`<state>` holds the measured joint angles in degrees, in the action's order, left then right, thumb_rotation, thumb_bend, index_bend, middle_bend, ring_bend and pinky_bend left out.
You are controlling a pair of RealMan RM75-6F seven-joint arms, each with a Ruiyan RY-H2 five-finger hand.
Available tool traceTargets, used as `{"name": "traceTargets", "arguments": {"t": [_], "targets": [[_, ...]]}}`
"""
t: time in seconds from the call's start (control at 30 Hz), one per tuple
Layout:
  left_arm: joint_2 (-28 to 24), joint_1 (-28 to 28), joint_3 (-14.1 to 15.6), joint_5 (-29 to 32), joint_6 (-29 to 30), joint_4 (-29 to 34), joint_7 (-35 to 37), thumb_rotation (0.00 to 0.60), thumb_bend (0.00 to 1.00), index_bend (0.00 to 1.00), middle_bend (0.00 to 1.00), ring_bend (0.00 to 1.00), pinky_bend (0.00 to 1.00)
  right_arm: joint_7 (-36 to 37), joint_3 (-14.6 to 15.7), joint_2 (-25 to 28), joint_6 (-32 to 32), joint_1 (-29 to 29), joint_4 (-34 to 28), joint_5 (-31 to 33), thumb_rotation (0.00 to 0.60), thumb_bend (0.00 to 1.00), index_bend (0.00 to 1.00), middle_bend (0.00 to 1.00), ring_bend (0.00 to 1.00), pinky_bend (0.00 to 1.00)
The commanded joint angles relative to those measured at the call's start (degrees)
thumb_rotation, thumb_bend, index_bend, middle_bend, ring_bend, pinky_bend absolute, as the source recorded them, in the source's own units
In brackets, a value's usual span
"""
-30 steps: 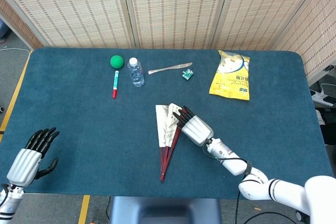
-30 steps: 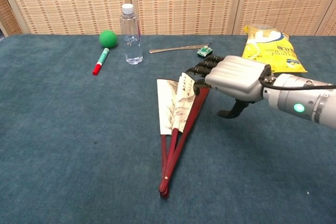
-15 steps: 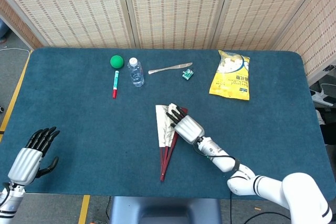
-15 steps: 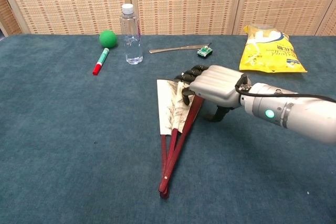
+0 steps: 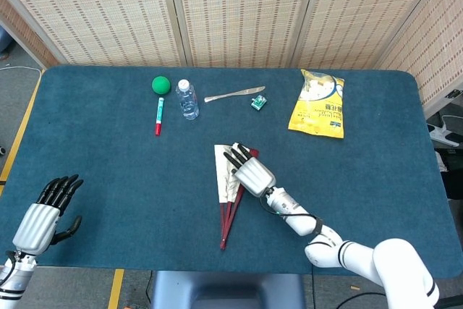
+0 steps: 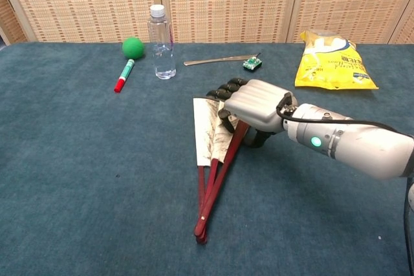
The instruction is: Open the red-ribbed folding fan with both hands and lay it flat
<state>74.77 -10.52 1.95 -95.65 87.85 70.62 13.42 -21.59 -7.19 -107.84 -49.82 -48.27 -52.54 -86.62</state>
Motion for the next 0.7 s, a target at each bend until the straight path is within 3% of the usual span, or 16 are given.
{"name": "traceTargets", "arguments": {"t": [0.03,0.5,0.7], "targets": [[-0.9,0.4,0.2,-0.1,0.7,0.1,0.8,0.6,0.42,0.0,0.0,0.0,0.07,0.1,0.2,-0.1,-0.3,-0.1,0.2,0.0,0.6,0.31,0.52,0.0,0.0,0.0],[-2.1,0.4,0.6,-0.6,0.8,1.2,1.1,0.6,0.42,0.0,0.0,0.0,0.07,0.4,0.7,1.0,-2.1,0.1,-1.2,0.3,0.6,0.32,0.58,0.01,0.0,0.0],[-1.9,0.5,0.6,-0.7,0.9,0.8,1.3,0.6,0.42,0.0,0.0,0.0,0.07,2.1,0.1,1.5,-2.7,0.8,-3.2,1.6,0.6,0.33,0.71,0.06,0.0,0.0]]}}
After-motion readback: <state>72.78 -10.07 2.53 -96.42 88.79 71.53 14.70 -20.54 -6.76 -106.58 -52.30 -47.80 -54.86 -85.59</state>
